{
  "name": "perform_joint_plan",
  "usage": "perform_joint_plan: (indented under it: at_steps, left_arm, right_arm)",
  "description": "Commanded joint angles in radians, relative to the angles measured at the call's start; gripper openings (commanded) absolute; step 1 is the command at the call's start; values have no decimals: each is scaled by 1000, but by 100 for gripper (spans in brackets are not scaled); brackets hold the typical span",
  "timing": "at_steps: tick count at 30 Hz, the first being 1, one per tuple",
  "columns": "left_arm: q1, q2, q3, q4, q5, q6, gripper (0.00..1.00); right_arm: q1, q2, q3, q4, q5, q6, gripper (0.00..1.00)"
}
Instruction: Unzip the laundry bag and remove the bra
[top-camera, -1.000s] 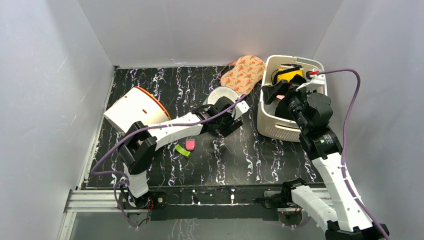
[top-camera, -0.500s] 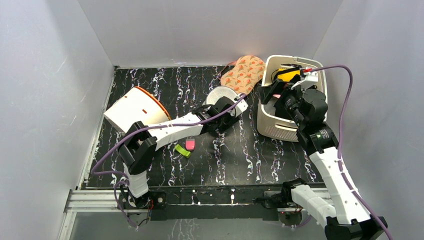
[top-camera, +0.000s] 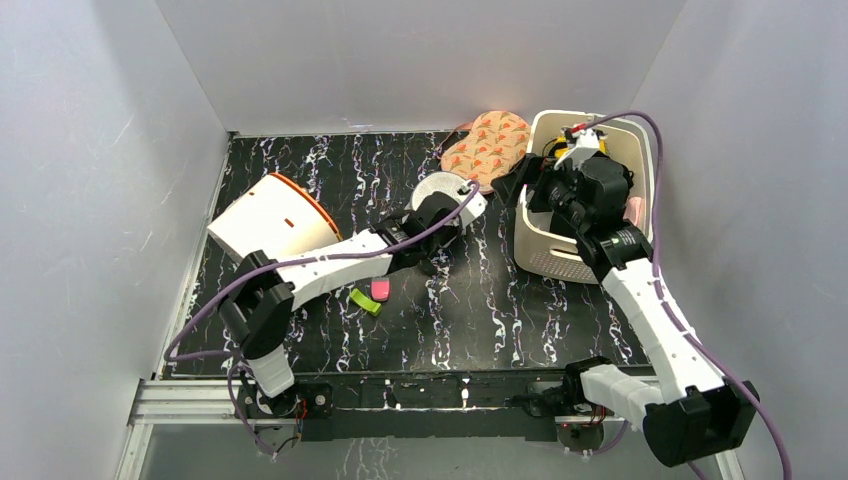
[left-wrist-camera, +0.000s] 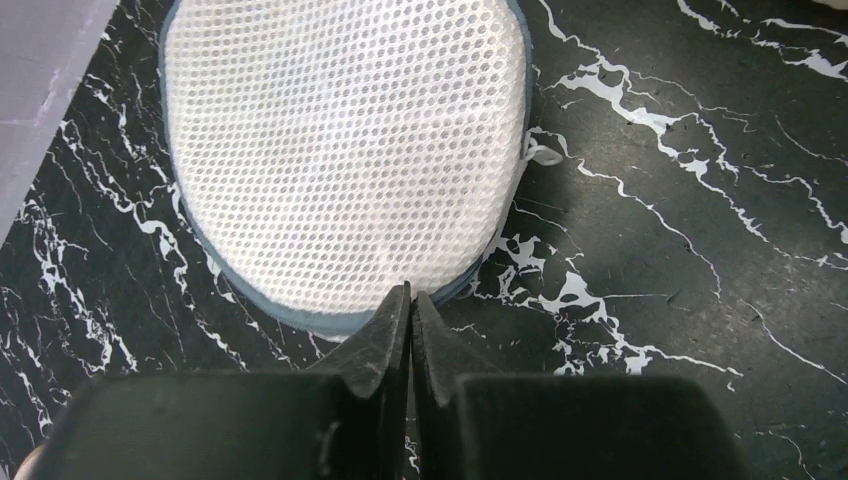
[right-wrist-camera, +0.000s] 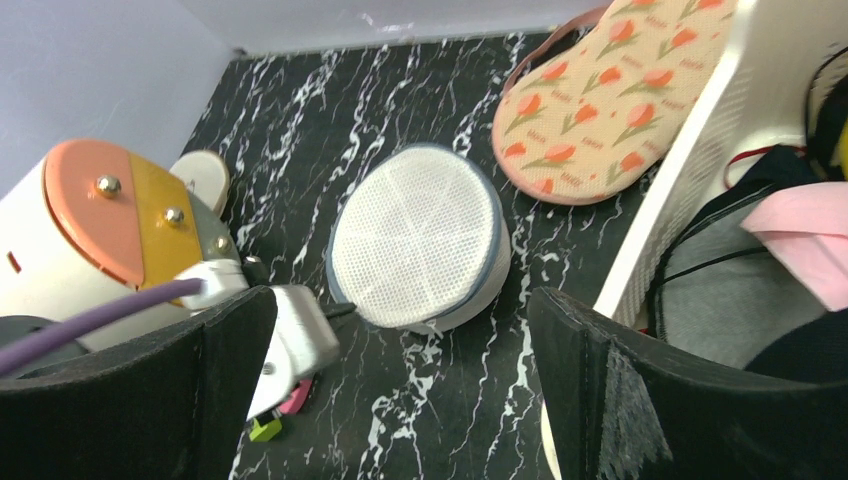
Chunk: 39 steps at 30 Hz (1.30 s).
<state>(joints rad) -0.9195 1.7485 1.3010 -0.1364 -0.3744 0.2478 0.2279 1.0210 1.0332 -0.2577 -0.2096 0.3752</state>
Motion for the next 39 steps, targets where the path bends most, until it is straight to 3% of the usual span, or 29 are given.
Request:
perform_joint_plan:
  at_steps: [1,2,5,8,12,17,25,28,32,39]
  left_arm:
    - [-3,-115,-32,48,3,-8,0]
    - [-2,-124,-36,51,11,-8,2]
    - [0,-132,-54,97,35,-8,50]
    - [0,-75,4,54,50,-18,89]
    - [0,14,18,62,82,3,95]
    - [2,77,30,75,20,31,85]
    - [11,55,12,109,-50,41,29]
    - [11,-20,-14,111,-39,20,22]
    - [14,-119,-41,92,-4,-24,1]
    - [21,-219,-51,85,-18,-107,0]
  right_arm:
    - [-3,41,55,41,-102,-2,98]
    - [-3,49,60,35,-104,-1,98]
    - [-2,47,68,40,-117,2,98]
    - [-2,22,65,67,-104,9,98]
    - [-2,-31,70,77,-42,3,98]
    - [-2,-88,72,77,-9,-22,98]
    - [-2,-43,64,80,-20,7,98]
    - [-3,-6,76,73,-44,16,98]
    - [-2,21,90,52,-33,44,98]
    - [-3,55,58,74,-32,116,98]
